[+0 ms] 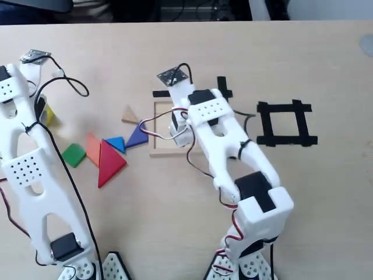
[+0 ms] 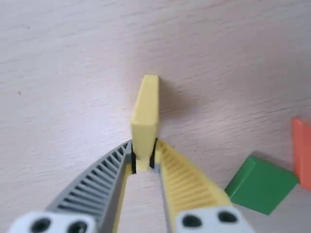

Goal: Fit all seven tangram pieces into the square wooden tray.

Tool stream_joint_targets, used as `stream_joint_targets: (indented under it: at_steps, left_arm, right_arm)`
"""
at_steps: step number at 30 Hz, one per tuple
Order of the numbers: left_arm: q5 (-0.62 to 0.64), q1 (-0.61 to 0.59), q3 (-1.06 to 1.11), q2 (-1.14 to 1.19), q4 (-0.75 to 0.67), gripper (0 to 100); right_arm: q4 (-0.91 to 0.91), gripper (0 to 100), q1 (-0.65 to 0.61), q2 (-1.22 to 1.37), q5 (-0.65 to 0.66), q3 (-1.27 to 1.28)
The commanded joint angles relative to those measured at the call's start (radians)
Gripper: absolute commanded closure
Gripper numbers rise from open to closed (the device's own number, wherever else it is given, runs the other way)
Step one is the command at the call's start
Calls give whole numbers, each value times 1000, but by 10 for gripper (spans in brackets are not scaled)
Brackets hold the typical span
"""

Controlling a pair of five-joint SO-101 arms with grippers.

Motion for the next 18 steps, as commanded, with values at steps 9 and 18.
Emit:
stream_joint_targets:
  at_steps: [9, 18]
  left_arm:
    - [8, 42, -19, -28, 40, 972]
    - [92, 67, -145, -29, 55, 972]
  right_arm:
    - [-8, 783, -3, -48, 8, -4]
    - [0, 783, 109, -119, 8, -8]
